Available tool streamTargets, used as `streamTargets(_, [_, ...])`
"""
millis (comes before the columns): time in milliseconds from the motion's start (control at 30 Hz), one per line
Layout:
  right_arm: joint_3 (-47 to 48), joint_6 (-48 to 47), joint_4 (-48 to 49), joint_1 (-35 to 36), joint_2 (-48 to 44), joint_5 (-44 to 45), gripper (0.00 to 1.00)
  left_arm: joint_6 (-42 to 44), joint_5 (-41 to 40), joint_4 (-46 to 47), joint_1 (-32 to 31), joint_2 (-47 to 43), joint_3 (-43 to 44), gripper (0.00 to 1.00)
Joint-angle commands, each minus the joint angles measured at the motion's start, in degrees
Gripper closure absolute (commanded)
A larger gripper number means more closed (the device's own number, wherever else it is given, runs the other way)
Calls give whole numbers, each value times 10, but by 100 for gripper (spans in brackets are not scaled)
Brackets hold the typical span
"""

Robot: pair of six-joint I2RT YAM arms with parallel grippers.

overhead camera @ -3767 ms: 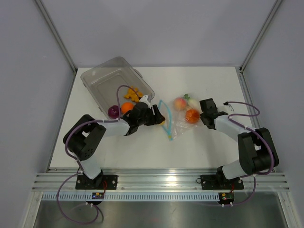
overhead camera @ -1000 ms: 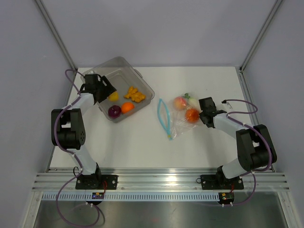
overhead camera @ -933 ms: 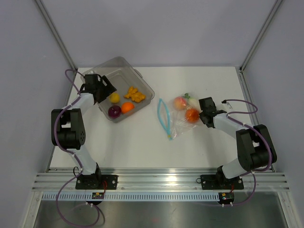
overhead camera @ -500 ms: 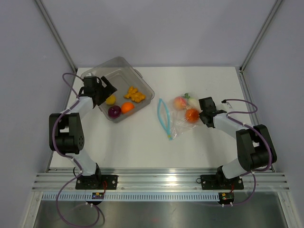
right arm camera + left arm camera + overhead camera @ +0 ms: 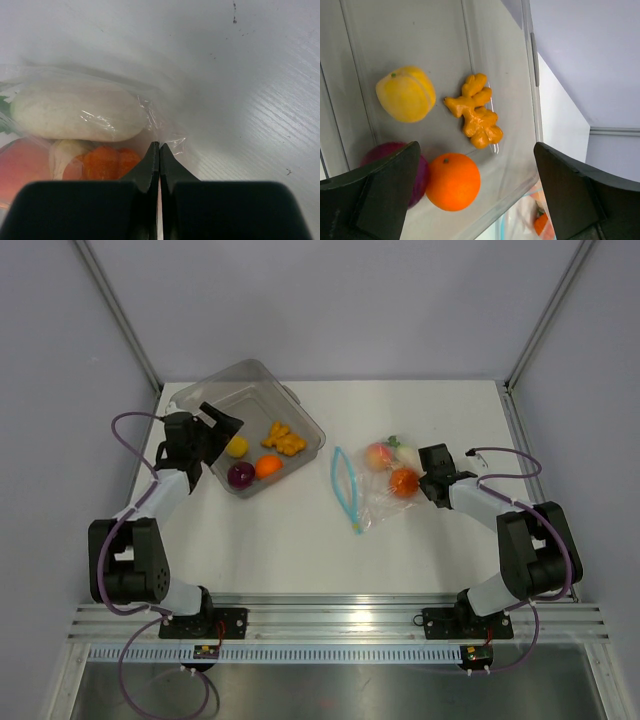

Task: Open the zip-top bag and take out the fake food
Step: Place the fake fruit in the bin, then pick up the fake fruit from the zipper food storage bag.

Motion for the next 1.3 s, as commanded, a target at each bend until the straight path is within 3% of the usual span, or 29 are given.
streamTargets(0, [17,-8,18,-3,3,3,100,-40,26,17,-10,-15,3,1])
streamTargets(500, [15,-11,23,-3,-1,-2,100,7,20,51,-197,-110,-97,8])
streamTargets(700, [13,-11,26,-3,0,-7,100,20,30,78,-243,-56,-96,10])
streamTargets(867, [10,-10,29,-3,-4,-11,100,24,58,96,-271,-19,-85,27])
streamTargets(1267, [5,-13,40,-2,-6,-20,100,40,50,62,-335,81,-11,31])
